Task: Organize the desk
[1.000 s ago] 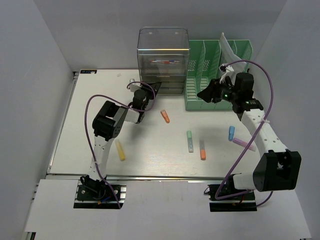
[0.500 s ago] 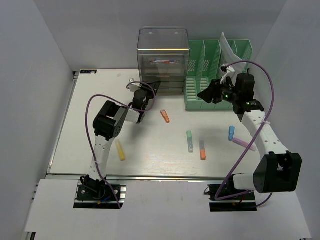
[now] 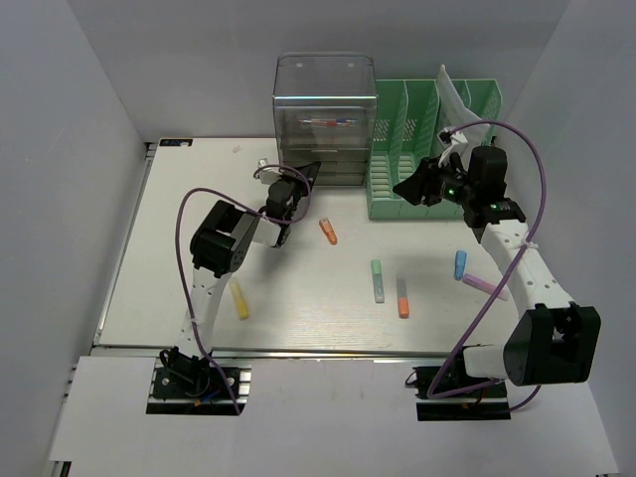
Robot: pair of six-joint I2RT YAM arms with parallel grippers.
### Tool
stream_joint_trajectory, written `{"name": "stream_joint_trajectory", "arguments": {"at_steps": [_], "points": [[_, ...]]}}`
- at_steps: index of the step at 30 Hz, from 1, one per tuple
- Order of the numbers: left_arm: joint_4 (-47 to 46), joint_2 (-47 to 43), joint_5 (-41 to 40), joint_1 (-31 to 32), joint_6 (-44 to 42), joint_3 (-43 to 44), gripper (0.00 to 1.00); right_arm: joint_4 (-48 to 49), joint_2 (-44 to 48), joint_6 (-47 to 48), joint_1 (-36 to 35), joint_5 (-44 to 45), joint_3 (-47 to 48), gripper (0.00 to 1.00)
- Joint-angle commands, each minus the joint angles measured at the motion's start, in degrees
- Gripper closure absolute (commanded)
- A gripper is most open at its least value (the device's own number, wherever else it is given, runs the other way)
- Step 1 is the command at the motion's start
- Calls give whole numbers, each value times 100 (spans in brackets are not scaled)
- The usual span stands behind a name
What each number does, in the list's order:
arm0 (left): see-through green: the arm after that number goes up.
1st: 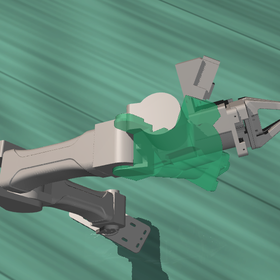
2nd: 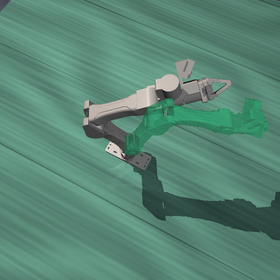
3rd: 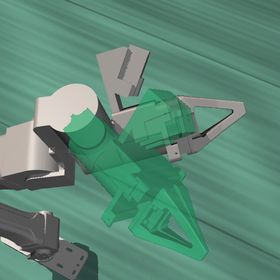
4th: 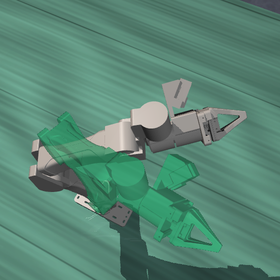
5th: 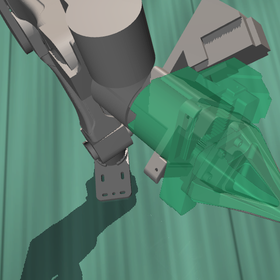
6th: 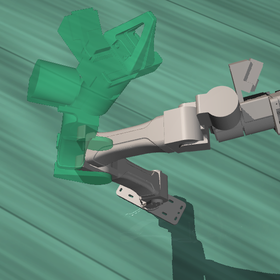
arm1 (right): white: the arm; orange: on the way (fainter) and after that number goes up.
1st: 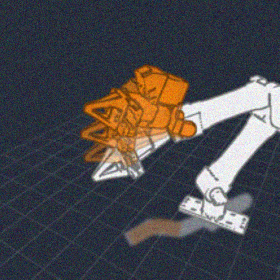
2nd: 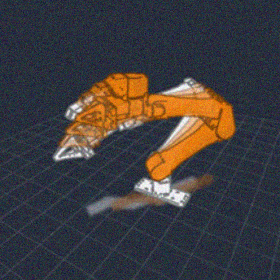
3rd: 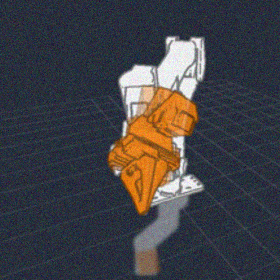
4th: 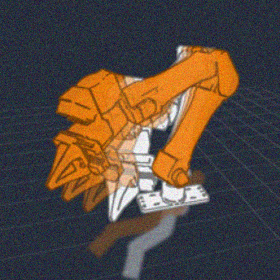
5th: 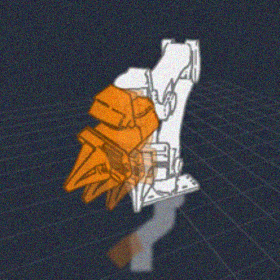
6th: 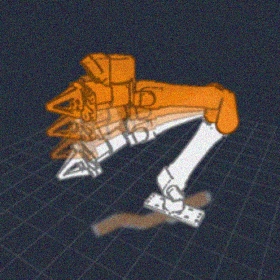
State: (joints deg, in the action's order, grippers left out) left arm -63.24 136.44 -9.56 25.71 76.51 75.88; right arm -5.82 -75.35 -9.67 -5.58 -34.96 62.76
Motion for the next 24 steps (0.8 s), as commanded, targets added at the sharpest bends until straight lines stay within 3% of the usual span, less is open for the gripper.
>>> {"name": "stream_joint_trajectory", "arguments": {"at_steps": [1,11,24], "points": [[-302,-30,-213,-14,-57,50,98,240,179,9,40,-99,-80,50],[-1321,-144,-221,-14,-5,-486,100,249,187,9,40,-116,-80,50],[-1384,-671,130,92,-110,-1338,100,257,223,9,22,-116,-89,50]]}}
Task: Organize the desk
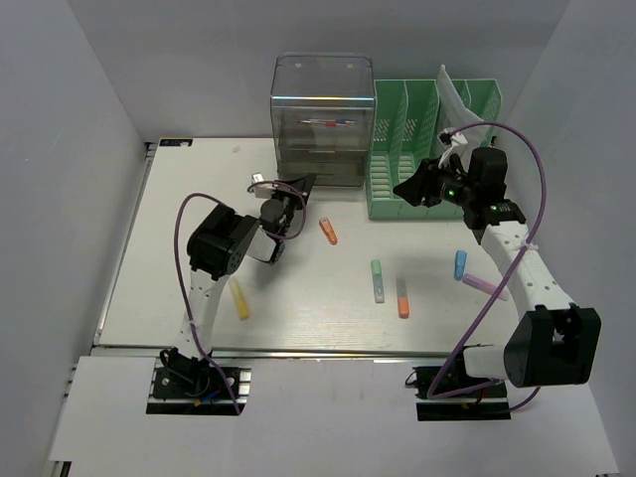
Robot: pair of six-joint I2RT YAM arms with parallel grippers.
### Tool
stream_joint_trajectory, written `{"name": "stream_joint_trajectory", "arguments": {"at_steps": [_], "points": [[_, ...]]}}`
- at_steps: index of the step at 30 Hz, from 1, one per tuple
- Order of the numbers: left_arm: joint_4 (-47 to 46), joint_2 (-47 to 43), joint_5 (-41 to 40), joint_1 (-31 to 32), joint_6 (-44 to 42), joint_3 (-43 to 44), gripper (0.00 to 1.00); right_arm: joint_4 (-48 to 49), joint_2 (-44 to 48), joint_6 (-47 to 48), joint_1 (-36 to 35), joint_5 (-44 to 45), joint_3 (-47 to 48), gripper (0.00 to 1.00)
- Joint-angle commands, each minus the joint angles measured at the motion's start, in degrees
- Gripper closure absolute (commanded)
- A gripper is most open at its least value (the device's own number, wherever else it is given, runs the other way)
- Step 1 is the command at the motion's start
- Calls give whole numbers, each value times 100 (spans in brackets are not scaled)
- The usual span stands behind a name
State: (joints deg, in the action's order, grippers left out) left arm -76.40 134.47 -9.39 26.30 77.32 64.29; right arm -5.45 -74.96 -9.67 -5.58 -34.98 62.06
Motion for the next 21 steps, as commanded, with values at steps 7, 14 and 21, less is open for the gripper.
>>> {"name": "stream_joint_trajectory", "arguments": {"at_steps": [7,14,21], "points": [[-33,-870,262,85,-340,-848,100,194,218,27,22,-105,-28,50],[327,-941,473,85,-323,-735,86,106,201,71,31,-114,-10,46],[1029,-1344,684,85,-235,-803,29,-43,139,264,31,-123,69,30]]}}
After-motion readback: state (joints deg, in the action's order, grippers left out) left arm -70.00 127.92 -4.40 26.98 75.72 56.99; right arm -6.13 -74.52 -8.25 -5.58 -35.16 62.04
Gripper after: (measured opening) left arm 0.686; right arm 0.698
